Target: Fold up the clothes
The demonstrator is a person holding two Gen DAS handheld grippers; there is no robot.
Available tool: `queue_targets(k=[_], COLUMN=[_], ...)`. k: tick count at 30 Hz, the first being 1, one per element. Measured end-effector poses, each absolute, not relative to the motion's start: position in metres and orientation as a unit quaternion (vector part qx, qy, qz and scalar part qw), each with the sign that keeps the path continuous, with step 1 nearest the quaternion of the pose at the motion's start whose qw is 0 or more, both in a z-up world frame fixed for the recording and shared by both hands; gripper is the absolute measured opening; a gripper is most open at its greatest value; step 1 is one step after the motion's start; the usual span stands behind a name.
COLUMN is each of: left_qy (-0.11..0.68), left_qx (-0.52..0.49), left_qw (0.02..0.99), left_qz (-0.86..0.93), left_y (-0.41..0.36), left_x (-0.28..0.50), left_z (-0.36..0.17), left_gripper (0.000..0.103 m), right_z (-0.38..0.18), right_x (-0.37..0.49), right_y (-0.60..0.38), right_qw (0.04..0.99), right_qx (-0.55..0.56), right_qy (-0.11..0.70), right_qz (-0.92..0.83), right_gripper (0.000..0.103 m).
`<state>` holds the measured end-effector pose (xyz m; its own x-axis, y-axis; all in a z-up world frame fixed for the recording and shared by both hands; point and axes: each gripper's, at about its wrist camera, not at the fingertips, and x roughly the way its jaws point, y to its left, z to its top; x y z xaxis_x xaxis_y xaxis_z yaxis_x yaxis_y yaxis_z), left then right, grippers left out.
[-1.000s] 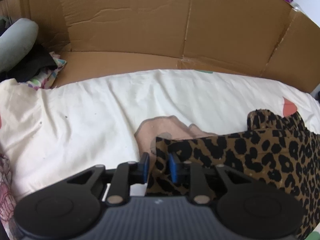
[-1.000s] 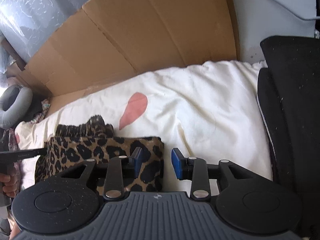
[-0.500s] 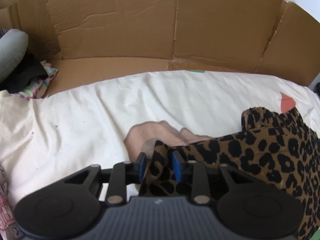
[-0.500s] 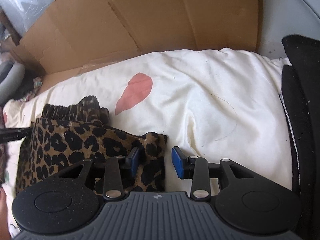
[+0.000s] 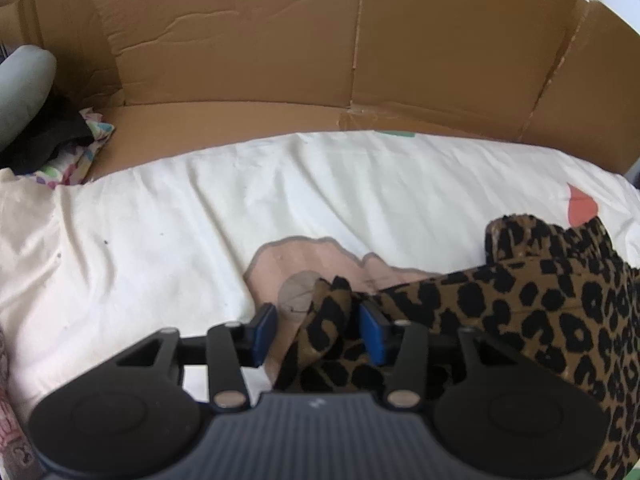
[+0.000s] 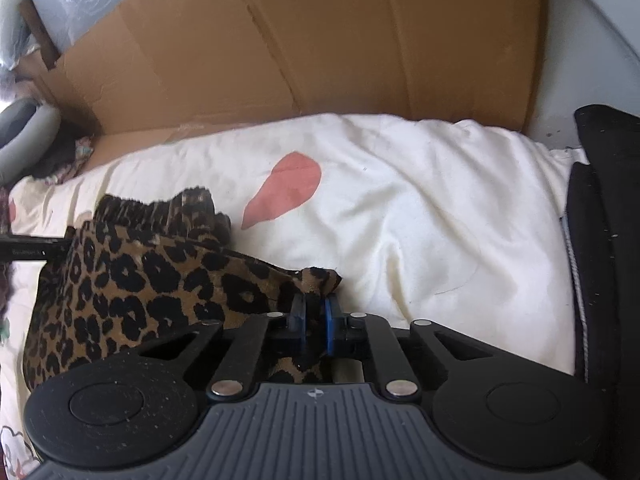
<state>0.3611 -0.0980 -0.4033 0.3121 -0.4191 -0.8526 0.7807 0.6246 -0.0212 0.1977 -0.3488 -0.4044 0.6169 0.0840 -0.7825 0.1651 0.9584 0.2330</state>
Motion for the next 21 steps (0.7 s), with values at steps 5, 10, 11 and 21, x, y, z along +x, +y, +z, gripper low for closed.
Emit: queue_targets(k=[5, 10, 11, 21], left_qy=[0.429, 0.422, 0.418, 0.392], left_qx=[0.215, 0.195, 0.190, 0.161], left_qw=[0.781, 0.798, 0.802, 0.826], left_qz=[-0.400, -0.384, -0.382, -0.371], left_y=[-0.100, -0.088, -0.084, -0.067], left_x=[0.352, 0.351, 0.351, 0.350], left_z=[-0.401, -0.385, -0.379, -0.324], left_gripper=[0.012, 0.009, 0.008, 0.008], right_z=[-0.393, -0.376, -0.373, -0.346], right_x=[0.189, 0.179, 0.177, 0.164], right_y=[-0.353, -0.356, -0.357, -0.351], right_qw=[0.896, 0.905, 0.907, 0.920], right_qx=[0.149, 0.156, 0.158, 0.165], right_qy=[0.417, 0.394, 0.390, 0.354], right_qz=[-0.032, -0.036, -0.036, -0.029], right_gripper=[0.005, 0.004, 0.004, 0.004])
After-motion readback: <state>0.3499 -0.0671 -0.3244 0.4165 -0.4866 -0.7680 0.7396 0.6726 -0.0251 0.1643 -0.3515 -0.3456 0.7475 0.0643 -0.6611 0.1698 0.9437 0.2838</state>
